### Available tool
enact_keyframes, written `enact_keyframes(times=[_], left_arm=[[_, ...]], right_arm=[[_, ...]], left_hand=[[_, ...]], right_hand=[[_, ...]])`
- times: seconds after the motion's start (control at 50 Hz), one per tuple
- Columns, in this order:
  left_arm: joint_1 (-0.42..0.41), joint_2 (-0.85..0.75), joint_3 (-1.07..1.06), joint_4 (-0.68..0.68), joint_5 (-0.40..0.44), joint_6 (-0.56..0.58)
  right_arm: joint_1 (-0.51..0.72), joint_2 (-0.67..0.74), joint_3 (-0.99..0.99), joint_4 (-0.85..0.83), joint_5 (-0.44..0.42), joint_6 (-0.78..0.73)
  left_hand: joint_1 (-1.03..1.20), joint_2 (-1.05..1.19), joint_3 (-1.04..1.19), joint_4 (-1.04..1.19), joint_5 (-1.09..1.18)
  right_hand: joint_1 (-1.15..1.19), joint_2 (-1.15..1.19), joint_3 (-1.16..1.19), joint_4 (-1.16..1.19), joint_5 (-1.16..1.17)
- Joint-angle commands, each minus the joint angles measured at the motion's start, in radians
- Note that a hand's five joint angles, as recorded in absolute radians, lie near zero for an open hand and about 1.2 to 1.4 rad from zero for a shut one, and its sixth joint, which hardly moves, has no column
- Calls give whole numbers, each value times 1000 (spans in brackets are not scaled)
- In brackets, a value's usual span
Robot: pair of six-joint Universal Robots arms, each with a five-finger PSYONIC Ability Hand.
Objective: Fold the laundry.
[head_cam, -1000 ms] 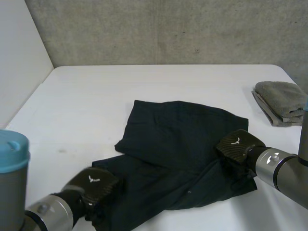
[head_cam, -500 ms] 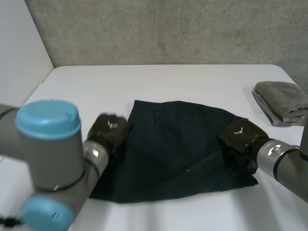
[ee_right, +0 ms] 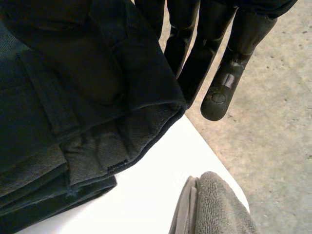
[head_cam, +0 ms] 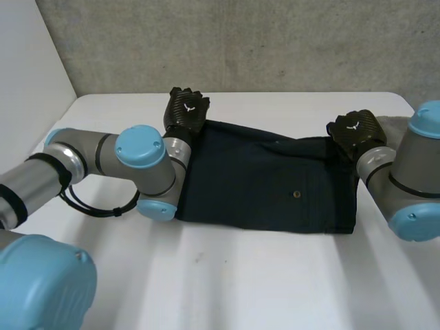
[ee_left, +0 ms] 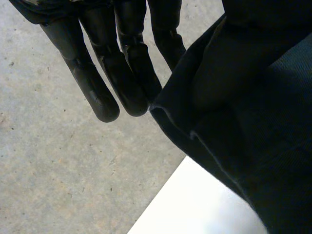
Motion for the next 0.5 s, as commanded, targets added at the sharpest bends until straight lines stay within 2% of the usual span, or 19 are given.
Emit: enact_keyframes(times=[0.02,0.14,0.16,0.18,0.2,0.22,0.26,0.34,0.44,0.5], left_arm=[[27,-97,99,-5,1,-4],[27,-110,100,11,5,-13],[28,-110,100,18,5,-15],[27,-109,97,35,3,-15],[27,-109,96,43,1,-15],[27,-106,91,49,0,-15],[22,-89,67,63,0,-16],[21,12,-1,90,-9,-26],[27,167,-137,100,-8,-62],[30,280,-238,94,-9,-87]], right_arm=[[0,124,-108,-23,15,-14],[2,216,-182,-23,16,-66],[2,228,-193,-23,21,-83],[2,231,-196,-24,24,-90],[0,231,-201,-27,27,-93],[0,227,-205,-30,42,-90],[0,214,-214,-32,71,-83],[-14,110,-216,-50,143,-32],[-35,-42,-195,-38,140,44],[-38,-105,-164,35,119,66]], left_hand=[[252,199,203,195,236],[252,199,203,195,236],[156,103,108,100,140],[-156,-209,-204,-212,-172],[-342,-395,-390,-398,-358],[-576,-629,-625,-633,-592],[-970,-1023,-1018,-1026,-986],[-966,-1019,-1015,-1022,-982],[-966,-1019,-1015,-1022,-982],[-966,-1019,-1015,-1022,-982]], right_hand=[[414,217,215,193,228],[414,217,215,193,228],[307,111,109,87,121],[62,-135,-137,-158,-124],[-307,-503,-505,-527,-493],[-808,-1005,-1007,-1028,-994],[-808,-1005,-1007,-1028,-994],[-808,-1005,-1007,-1028,-994],[-808,-1005,-1007,-1028,-994],[-808,-1005,-1007,-1028,-994]])
